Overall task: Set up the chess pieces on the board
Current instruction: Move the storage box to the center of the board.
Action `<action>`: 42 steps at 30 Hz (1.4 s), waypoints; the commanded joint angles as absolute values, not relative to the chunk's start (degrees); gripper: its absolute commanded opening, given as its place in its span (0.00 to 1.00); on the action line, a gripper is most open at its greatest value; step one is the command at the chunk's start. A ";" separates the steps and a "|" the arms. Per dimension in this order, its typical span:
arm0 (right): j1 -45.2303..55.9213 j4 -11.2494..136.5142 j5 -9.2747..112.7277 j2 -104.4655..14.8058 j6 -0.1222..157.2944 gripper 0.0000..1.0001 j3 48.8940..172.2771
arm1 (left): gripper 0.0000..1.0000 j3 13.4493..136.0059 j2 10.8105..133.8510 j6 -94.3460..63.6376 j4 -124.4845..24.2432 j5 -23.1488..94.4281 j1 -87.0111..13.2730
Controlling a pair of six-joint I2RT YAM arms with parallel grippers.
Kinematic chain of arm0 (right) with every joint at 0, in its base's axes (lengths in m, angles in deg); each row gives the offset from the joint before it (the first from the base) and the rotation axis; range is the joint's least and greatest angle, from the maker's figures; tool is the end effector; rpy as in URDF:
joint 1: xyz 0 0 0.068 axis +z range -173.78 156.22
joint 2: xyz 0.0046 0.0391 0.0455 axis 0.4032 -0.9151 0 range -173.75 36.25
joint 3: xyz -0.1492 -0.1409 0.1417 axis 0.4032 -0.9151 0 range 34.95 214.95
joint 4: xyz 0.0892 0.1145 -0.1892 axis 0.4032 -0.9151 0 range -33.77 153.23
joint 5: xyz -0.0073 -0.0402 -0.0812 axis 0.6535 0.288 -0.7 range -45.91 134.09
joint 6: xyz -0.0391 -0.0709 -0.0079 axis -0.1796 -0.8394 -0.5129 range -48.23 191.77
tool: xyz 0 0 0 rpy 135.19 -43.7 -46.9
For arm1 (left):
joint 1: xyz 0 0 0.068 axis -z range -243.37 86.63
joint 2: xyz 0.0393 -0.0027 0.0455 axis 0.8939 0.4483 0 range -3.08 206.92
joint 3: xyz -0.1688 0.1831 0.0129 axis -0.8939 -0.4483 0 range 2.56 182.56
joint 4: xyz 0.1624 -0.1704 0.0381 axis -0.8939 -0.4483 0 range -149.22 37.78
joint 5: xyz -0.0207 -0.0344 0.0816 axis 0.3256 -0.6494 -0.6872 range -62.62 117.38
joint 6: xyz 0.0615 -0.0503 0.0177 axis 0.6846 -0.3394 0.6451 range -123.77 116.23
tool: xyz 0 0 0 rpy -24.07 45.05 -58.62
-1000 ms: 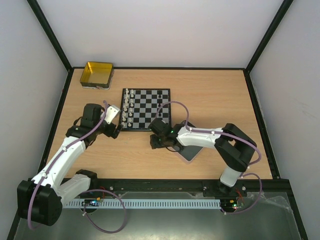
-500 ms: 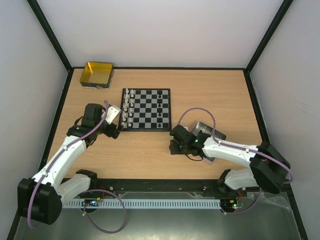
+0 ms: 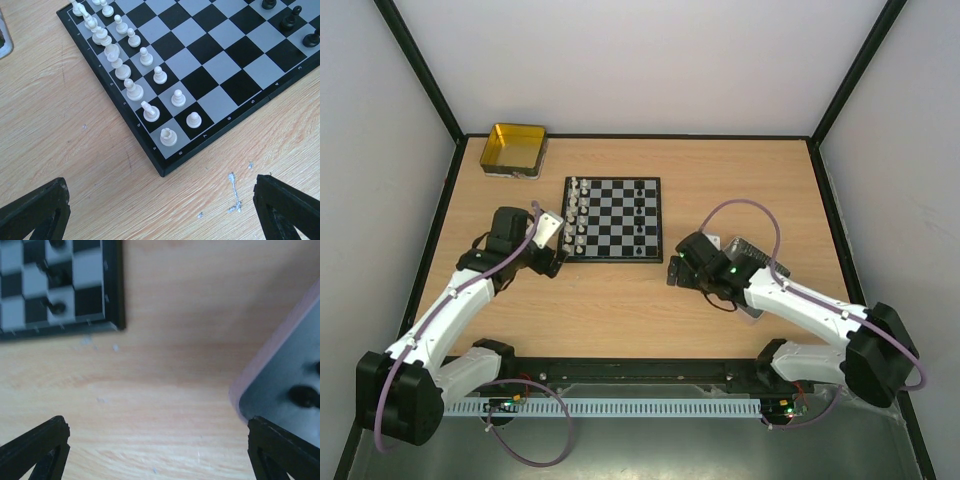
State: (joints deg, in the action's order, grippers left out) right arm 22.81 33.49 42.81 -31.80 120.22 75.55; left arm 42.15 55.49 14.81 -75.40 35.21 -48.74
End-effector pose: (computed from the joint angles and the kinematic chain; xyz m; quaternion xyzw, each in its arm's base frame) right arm 0.1604 0.1674 0.1660 0.0187 0.9590 0.2011 0.1986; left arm 0.2197 -0.0674 0.2065 0.2871 0.8660 -0.0484 0.4065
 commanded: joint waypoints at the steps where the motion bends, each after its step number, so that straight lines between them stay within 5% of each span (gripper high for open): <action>1: 19.99 28.30 33.76 -31.73 121.33 0.94 81.30 | 1.00 42.13 55.94 14.19 -74.81 34.49 -48.21; 11: 6.52 34.34 41.92 -37.28 120.98 0.88 81.04 | 1.00 41.96 55.57 14.16 -74.47 34.52 -48.16; 32: 2.59 43.84 43.07 -49.27 118.65 0.62 81.89 | 1.00 41.15 56.97 13.67 -72.47 32.07 -47.86; 42: 2.50 45.87 40.91 -53.94 117.58 0.58 83.51 | 1.00 41.27 57.60 13.54 -72.49 31.79 -47.90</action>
State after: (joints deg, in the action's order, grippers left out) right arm 2.79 44.18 43.44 -52.41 118.47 81.41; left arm 41.89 57.50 13.94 -72.78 32.39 -48.17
